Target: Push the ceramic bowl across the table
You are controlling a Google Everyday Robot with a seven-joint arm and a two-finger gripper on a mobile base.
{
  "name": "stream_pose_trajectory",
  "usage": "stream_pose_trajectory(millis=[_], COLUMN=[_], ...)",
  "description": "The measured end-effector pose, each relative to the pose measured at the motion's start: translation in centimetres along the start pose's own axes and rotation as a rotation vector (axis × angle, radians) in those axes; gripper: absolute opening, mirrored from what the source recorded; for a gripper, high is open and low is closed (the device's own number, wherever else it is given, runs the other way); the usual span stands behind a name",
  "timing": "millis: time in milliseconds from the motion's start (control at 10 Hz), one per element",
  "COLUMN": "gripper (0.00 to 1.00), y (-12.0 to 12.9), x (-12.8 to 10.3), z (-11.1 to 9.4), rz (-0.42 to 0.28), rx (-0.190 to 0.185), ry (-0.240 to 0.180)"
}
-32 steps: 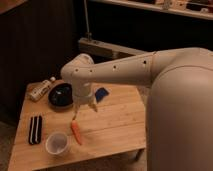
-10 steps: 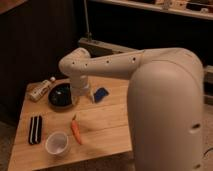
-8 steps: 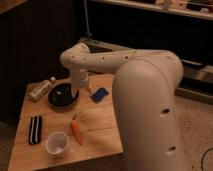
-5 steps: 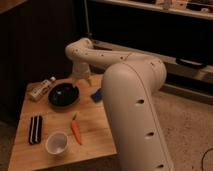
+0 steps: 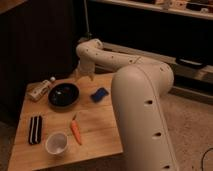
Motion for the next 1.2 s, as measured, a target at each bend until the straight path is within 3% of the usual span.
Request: stream_pose_trajectory(millis=[400, 800, 1000, 1200], gripper=[0.65, 0.65, 0.65, 0.64], y=[0.0, 4.0, 6.3, 6.5], x=[0.0, -2.4, -3.2, -3.6], z=[0.1, 1.9, 2.7, 2.9], rz=[-0.024, -0.238, -0.313, -0.332], rx=[-0.01, -0.127, -0.188, -0.199], ry=[-0.018, -0.15, -0.168, -0.176])
